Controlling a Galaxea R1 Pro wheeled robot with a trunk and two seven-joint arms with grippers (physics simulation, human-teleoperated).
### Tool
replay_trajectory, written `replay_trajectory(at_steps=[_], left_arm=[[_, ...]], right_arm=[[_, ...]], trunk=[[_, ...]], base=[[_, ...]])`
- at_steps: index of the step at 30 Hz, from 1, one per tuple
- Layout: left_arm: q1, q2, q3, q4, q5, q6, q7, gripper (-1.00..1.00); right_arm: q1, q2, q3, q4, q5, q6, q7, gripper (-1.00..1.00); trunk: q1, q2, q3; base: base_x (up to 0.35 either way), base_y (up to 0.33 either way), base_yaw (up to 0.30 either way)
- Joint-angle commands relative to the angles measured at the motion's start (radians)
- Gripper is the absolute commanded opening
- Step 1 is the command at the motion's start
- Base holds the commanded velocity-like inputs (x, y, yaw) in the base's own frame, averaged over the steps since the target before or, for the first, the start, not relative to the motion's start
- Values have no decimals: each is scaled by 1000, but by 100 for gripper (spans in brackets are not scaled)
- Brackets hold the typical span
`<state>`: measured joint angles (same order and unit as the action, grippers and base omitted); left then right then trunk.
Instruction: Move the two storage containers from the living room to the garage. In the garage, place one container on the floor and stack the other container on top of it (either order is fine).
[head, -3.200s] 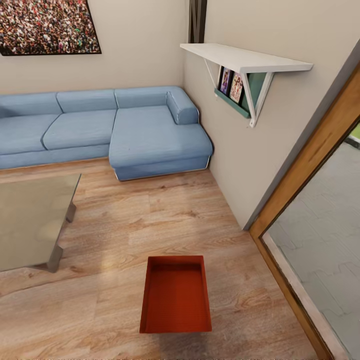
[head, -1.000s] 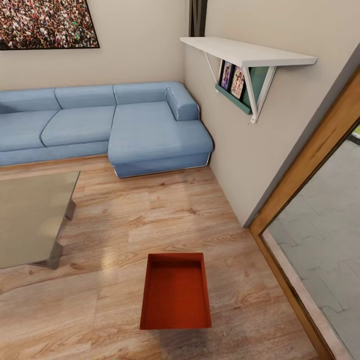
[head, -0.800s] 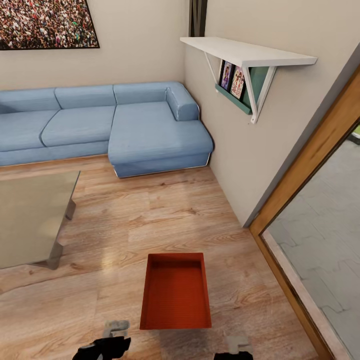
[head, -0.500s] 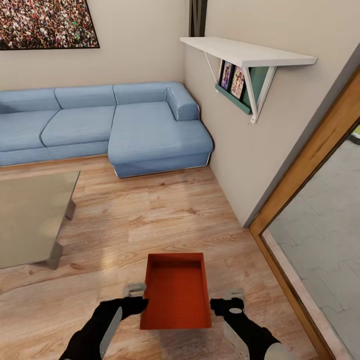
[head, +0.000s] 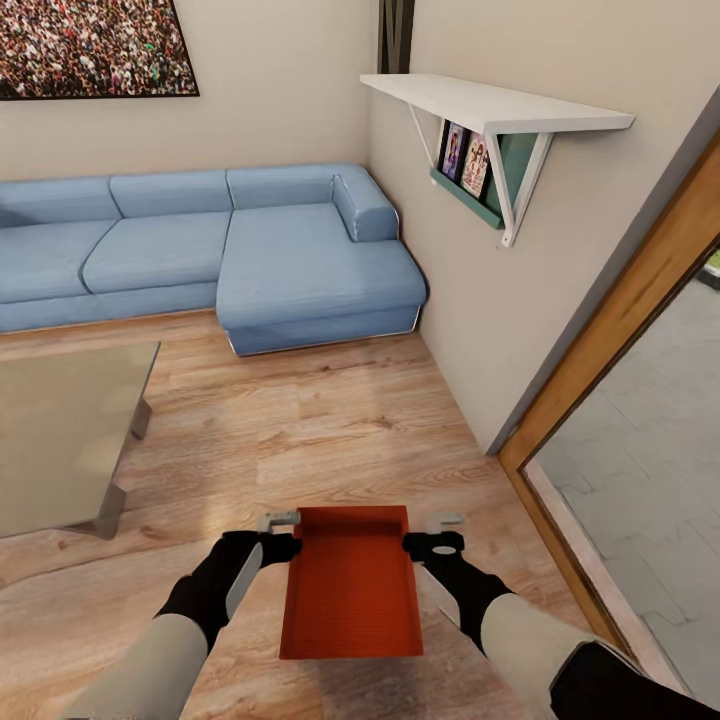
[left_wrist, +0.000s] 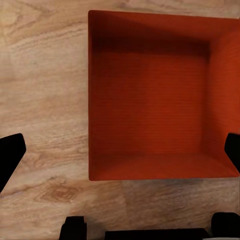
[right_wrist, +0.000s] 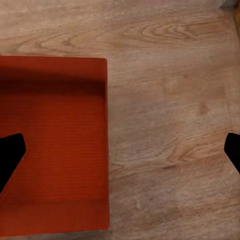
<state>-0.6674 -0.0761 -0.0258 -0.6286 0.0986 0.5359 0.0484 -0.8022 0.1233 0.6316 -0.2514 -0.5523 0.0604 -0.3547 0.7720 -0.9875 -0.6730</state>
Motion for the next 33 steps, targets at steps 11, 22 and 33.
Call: replay_trajectory(at_steps=[11, 22, 33], left_arm=[[-8, -2, -7, 0, 8, 6, 17, 100], [-8, -33, -3, -59, 9, 95, 11, 100], [-8, -38, -5, -80, 7, 121, 10, 100]], right_arm=[[-17, 1, 8, 50, -9, 15, -7, 100], [-19, 6, 8, 49, -33, 77, -7, 100], [-19, 7, 8, 49, -43, 79, -6, 100]], trunk=[[0, -1, -1], [0, -1, -1], [27, -50, -23]], base=[[0, 0, 0], [0, 0, 0], [0, 0, 0]])
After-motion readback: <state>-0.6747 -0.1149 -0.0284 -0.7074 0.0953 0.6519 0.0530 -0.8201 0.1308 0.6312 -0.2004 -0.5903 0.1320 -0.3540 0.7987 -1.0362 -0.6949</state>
